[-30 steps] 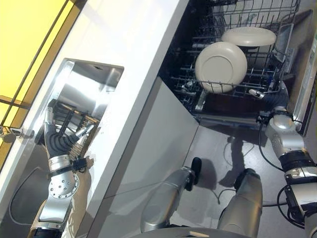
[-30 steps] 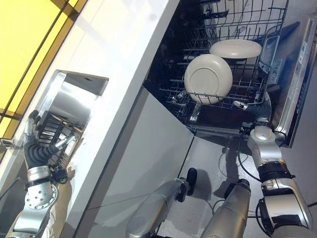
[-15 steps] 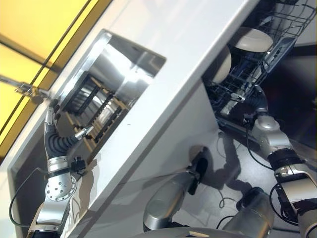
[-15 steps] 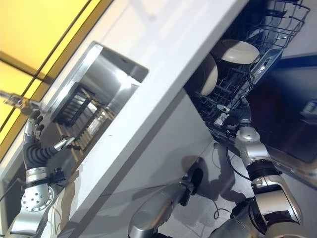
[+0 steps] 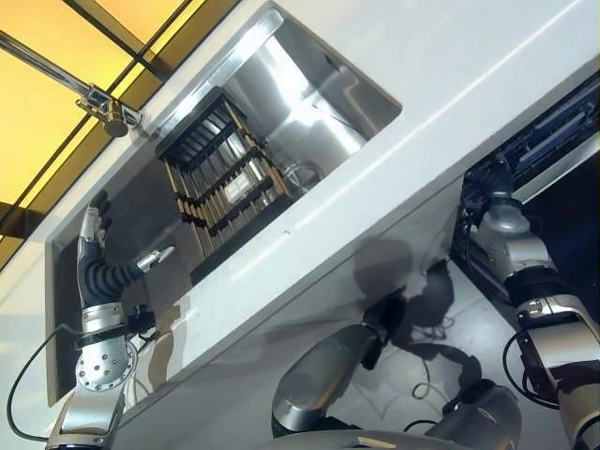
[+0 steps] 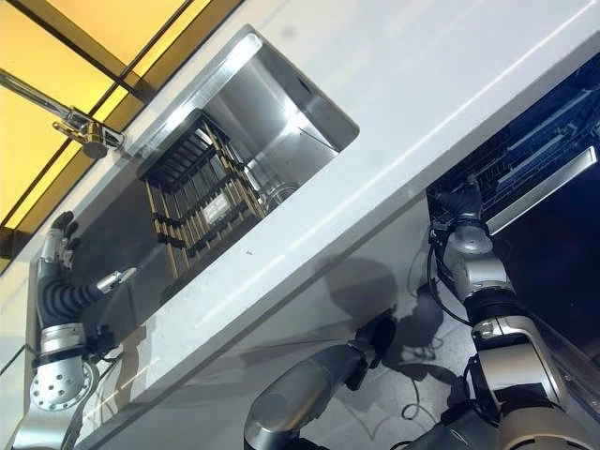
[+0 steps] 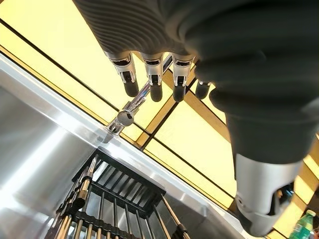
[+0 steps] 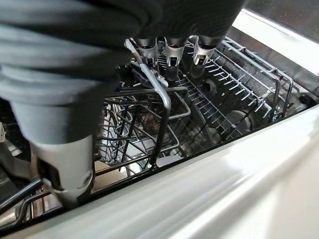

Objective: Pick up plates and place into dishwasher.

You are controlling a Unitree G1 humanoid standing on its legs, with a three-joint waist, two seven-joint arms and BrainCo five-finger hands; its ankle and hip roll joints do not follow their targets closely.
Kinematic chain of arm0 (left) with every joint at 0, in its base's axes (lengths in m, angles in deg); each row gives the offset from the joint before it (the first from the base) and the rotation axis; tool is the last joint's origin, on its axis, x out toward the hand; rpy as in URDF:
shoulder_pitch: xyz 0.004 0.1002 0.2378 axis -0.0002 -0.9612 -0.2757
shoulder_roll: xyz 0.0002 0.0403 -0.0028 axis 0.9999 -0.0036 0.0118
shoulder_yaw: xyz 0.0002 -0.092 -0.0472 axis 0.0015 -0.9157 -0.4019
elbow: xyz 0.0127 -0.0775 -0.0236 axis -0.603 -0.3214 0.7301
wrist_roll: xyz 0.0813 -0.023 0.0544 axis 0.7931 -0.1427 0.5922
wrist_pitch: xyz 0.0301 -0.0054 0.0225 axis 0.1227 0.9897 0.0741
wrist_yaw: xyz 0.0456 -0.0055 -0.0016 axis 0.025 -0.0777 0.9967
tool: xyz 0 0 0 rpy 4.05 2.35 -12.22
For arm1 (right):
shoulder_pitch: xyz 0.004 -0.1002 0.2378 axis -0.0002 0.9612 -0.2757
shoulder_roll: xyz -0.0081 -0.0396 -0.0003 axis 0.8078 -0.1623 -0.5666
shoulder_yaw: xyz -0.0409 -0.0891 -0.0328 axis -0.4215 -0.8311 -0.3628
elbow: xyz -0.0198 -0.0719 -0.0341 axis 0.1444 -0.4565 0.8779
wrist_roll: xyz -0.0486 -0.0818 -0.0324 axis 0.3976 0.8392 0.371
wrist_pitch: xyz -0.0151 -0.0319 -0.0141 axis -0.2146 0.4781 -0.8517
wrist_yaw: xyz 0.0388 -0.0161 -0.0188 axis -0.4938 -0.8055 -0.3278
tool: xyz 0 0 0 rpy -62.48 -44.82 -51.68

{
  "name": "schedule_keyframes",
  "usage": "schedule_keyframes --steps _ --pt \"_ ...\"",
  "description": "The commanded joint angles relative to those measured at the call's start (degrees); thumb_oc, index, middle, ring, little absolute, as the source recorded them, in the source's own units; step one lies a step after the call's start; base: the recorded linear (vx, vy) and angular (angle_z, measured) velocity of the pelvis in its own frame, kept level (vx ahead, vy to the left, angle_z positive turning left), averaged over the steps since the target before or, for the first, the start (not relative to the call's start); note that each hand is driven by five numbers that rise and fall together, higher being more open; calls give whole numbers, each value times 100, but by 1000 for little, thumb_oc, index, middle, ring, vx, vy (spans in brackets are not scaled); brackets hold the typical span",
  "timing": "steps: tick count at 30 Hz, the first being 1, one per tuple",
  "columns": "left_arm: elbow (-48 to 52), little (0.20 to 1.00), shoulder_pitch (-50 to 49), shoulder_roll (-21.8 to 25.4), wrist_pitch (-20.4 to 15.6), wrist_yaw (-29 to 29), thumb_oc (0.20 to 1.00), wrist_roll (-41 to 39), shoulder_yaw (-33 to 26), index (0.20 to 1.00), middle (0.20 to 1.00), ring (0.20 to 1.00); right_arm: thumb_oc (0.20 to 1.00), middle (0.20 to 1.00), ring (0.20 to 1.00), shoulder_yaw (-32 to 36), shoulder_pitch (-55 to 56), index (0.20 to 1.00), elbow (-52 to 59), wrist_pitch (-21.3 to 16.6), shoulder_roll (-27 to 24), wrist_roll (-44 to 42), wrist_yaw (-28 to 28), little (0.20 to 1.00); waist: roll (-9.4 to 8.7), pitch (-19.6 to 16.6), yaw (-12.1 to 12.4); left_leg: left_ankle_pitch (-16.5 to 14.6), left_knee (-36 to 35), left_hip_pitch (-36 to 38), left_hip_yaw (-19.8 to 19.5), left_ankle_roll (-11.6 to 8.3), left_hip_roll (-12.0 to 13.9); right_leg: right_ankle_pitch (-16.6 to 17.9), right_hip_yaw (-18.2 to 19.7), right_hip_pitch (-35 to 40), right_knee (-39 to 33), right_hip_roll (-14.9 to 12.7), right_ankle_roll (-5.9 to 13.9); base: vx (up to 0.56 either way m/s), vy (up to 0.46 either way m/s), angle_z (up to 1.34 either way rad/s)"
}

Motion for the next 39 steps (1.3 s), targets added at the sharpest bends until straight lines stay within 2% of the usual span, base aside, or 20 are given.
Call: schedule_keyframes --steps 1,7,12,15,19,27,28,34,39 --pt "256 1000 44 308 -323 45 1000 -234 -495 1000 1000 1000 1000 1000 1000 -597 -1833 1000 579 -782 463 -29 -415 1000 255 364 481 -641 976 -476 411 -31 0 782 334 155 -434 -41 -457 -48 -36 2" --pt "234 1000 72 277 -493 142 1000 -171 -414 1000 1000 1000 1000 1000 1000 -550 -1851 1000 545 -856 388 -78 -255 1000 281 462 370 -589 890 -474 474 -17 68 820 423 45 -456 21 -455 -67 -36 2" --pt "263 1000 170 274 -446 292 1000 -120 -330 1000 1000 1000 1000 1000 1000 -406 -1732 1000 583 -854 260 148 68 1000 289 534 170 -591 818 -425 567 -5 158 845 534 4 -522 113 -471 -65 -30 -2" --pt "257 1000 297 288 -344 445 1000 -63 -253 1000 1000 1000 1000 1000 1000 -300 -1576 1000 703 -620 186 504 492 1000 284 587 -5 -595 807 -406 639 0 220 868 673 -70 -520 196 -487 -76 -46 -2" --pt "305 1000 387 273 -169 698 1000 3 -191 1000 1000 1000 1000 1000 1000 -160 -1271 1000 1144 -81 -1 1188 1174 1000 253 635 -266 -571 709 -370 721 5 324 912 836 -147 -626 341 -486 -83 -41 -13" --pt "506 1000 585 291 285 1012 1000 147 -196 1000 1000 1000 1000 1000 1000 170 -347 1000 2334 958 -276 1997 1717 1000 54 637 -685 -516 483 -254 807 -14 550 978 1081 -256 -831 650 -488 -79 -81 -33" --pt "539 1000 611 322 337 1033 1000 150 -218 1000 1000 1000 1000 1000 1000 235 -222 1000 2487 1054 -330 2016 1749 1000 49 638 -741 -362 421 -289 848 25 601 1135 1032 -308 -891 687 -542 -143 -81 -19" --pt "626 1000 688 337 534 1109 1000 244 -215 1000 1000 1000 1000 1000 1000 455 268 1000 2899 1092 -352 1969 1853 1000 -21 637 -989 -326 360 -215 920 21 716 1135 1211 -383 -900 879 -544 -75 -86 -28" --pt "669 1000 761 342 705 1231 1000 344 -195 1000 1000 1000 1000 1000 1000 646 808 1000 3216 834 -163 1876 2234 1000 -83 637 -1220 -320 301 -183 981 3 811 1157 1371 -450 -969 1015 -536 -62 -71 -25"
